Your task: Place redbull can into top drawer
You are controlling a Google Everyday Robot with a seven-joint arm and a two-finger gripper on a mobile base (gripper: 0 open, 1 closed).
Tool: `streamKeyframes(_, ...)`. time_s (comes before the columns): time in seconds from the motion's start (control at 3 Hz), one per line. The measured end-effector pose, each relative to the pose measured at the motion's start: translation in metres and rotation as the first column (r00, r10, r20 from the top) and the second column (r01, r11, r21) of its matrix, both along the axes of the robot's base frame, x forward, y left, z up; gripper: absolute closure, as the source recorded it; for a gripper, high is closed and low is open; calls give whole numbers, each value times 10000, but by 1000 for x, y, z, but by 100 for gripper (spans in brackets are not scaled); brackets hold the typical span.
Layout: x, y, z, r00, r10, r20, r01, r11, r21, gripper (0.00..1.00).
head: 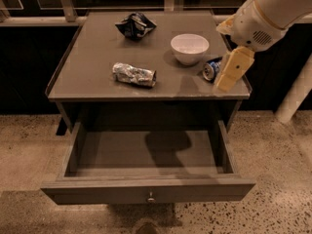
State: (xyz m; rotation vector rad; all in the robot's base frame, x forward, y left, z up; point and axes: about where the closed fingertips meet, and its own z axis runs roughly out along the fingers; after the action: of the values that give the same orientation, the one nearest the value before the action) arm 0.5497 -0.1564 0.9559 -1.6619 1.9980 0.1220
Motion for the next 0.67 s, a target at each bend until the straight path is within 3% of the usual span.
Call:
streamKeyframes(0.33, 0, 0, 1, 10000, 2, 13, -2, 10000, -2, 0)
streamKeyframes(0.67, 2, 7, -8, 9995, -169, 263, 154, 9984, 553, 0)
